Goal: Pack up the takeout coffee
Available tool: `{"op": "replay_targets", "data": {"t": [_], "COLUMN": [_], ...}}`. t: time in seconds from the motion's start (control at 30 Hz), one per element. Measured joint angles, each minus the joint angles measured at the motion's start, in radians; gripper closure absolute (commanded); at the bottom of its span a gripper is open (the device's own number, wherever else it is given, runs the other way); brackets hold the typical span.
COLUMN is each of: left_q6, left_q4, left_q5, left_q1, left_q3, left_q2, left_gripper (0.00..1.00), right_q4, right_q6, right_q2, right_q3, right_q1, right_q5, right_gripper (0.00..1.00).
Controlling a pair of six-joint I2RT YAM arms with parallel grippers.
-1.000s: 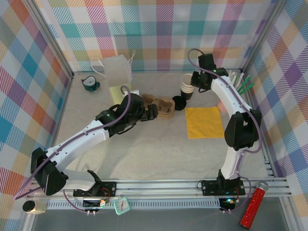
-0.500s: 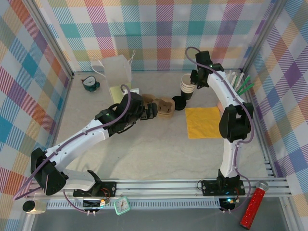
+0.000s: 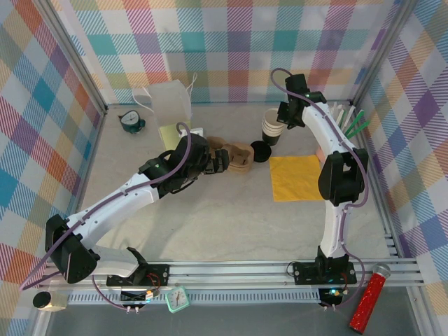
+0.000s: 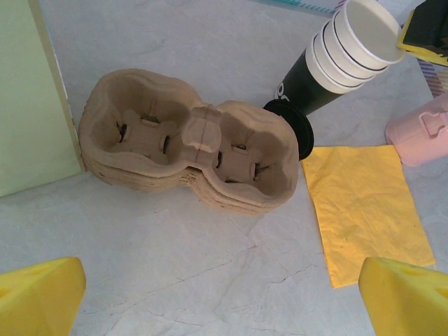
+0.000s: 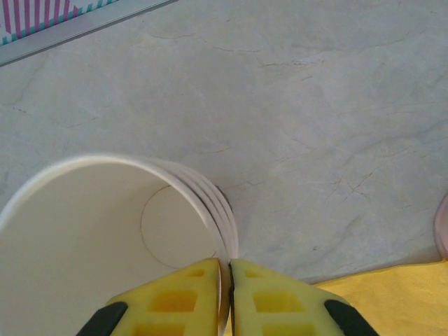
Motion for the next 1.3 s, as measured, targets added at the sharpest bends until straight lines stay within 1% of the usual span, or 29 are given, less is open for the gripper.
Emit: {"op": "replay_targets", "data": {"t": [0.1, 0.13, 0.53, 0.8, 1.3], "left_q6": [0.000, 0.000, 0.000, -0.001, -0.001], "left_q4": [0.000, 0.000, 0.000, 0.000, 0.000], "left_q5": [0.000, -0.001, -0.019, -0.018, -0.026], "left_q1": [0.000, 0.000, 0.000, 0.000, 0.000], "left_q3": [0.000, 0.000, 0.000, 0.000, 0.000], "left_q2": [0.000, 0.000, 0.000, 0.000, -0.003], "left_gripper": [0.00, 0.00, 0.00, 0.00, 0.00], "right_q4": [-0.001, -0.001, -0.015, -0.019, 0.011], "right_q6": [-0.001, 0.001, -0.005, -0.011, 0.031], "right_q2": [0.001, 0.001, 0.001, -0.028, -0.031], "right_q3": [0.004, 0.006, 0.048, 0.068, 0.000], "right_q1": [0.000, 0.000, 0.000, -0.011, -0.067], "right_q5": [-0.001, -0.002, 0.008, 0.015, -0.087], "right_gripper": [0.99, 1.00, 1.00, 1.00, 1.00]}}
